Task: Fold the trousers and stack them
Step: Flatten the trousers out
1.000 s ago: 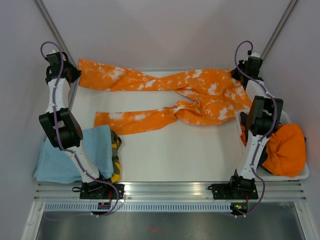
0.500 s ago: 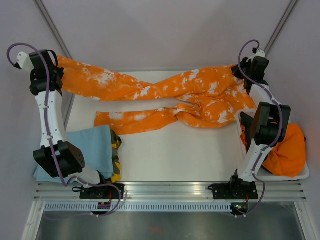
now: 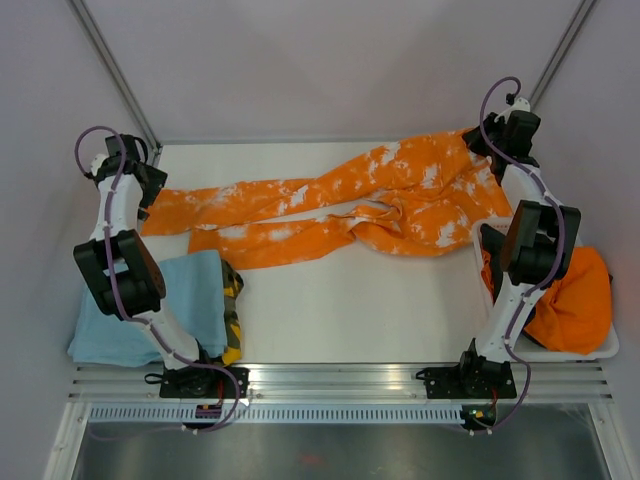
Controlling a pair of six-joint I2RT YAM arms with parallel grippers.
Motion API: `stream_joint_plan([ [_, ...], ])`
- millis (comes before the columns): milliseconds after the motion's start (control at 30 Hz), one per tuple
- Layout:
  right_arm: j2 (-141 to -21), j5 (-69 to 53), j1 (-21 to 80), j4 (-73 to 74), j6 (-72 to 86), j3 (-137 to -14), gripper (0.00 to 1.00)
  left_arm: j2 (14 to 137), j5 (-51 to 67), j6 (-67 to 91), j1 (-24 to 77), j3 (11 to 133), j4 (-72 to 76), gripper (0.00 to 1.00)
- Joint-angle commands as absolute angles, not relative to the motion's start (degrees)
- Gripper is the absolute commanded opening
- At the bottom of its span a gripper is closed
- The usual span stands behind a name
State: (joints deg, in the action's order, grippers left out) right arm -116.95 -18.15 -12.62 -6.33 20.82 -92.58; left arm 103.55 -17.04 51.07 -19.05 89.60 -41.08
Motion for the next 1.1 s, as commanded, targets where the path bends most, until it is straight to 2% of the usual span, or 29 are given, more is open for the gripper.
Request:
stream_joint_plan([
  [0,-118.6,-22.8,-13.1,-7.2,19.7,-95.8,0.0,100.5,-6.8,39.1,-19.2,89.8,-34.0,0.88],
  [33,-118.8,-23.2,-13.1,-7.1,19.7,-95.8,0.0,99.6,-5.7,37.5,-19.2,88.9,-32.7,0.93],
  [100,-119.3,-23.6,-13.1,-7.0,19.9,-95.6,0.0,96.4,-4.5,33.8,-19.2,84.7,-31.7,0.95],
  [200,-119.7,-23.9,-13.1,-7.1,20.0,-94.9,0.0,92.1,-4.7,33.7,-19.2,78.1,-30.5,0.96],
  [333,-120.2,-24.5,-13.1,-8.6,20.7,-93.9,0.0,90.4,-6.7,41.3,-19.2,68.7,-27.4,0.96],
  [467,-121.2,-25.2,-13.1,-7.7,20.6,-94.2,0.0,94.9,-10.8,46.9,-20.3,67.9,-26.0,0.95],
  [733,-122.6,-25.6,-13.1,-7.0,20.7,-94.3,0.0,100.7,-10.3,56.0,-23.6,65.2,-13.5,0.91],
  [1067,-124.1,-23.9,-13.1,-3.9,19.8,-96.1,0.0,107.9,-12.3,59.9,-24.3,67.1,-10.8,0.87],
])
